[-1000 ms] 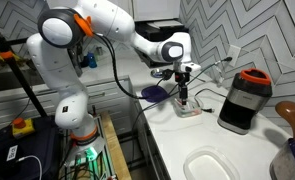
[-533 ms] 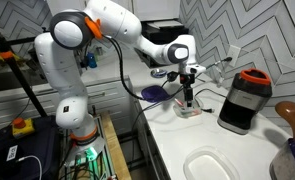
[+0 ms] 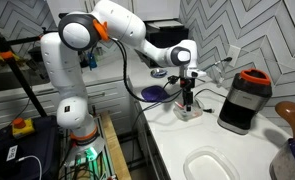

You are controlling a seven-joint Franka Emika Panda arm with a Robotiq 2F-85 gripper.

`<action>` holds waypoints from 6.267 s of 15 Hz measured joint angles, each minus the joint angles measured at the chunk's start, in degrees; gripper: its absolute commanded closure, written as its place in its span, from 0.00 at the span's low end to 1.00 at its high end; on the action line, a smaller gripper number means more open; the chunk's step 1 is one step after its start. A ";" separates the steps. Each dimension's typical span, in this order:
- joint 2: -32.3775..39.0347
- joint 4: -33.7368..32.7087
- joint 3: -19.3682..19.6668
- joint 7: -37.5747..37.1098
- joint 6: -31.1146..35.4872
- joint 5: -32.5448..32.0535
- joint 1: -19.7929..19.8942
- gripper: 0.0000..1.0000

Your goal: Put the clear measuring cup in the clear bowl on the right

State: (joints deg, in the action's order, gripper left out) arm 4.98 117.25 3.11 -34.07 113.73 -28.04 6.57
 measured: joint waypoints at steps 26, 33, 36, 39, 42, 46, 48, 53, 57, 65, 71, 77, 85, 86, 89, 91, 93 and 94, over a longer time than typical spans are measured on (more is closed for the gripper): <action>-8.91 6.36 8.69 38.71 10.84 23.04 4.56 0.00; -9.61 6.44 9.17 45.21 9.03 25.18 4.80 0.00; -8.97 6.47 9.42 49.38 7.55 25.04 4.91 0.31; -8.57 6.48 9.70 54.61 5.66 26.06 4.91 0.55; -8.47 6.47 9.98 58.17 4.71 26.28 4.93 0.66; -8.45 6.46 10.19 60.49 4.27 26.28 4.94 0.99; -8.44 6.46 10.25 61.18 4.27 26.28 4.95 1.00; -8.83 5.67 10.31 61.44 4.28 26.51 5.03 0.99; -11.83 3.67 11.10 61.31 4.39 29.45 5.37 0.99; -16.10 2.94 11.76 43.72 4.28 12.86 8.61 0.99; -14.59 6.21 11.63 26.26 1.71 -1.82 10.87 0.99; -12.24 6.54 11.33 12.77 -5.50 -9.27 11.48 0.99; -9.24 6.25 11.34 9.91 -2.03 -10.80 11.36 0.99; -8.24 6.18 11.46 9.75 -1.22 -10.80 11.36 0.99; -4.65 5.38 11.87 9.67 -0.32 -11.04 11.37 0.99; -1.92 4.09 12.30 9.67 -0.32 -11.88 11.37 0.99; 0.90 2.37 12.76 9.67 -0.34 -13.75 11.37 0.99; 2.22 1.37 12.95 9.69 -0.34 -14.65 11.37 0.99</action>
State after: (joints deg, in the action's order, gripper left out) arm 7.20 118.61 16.06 -24.37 113.39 -42.68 17.94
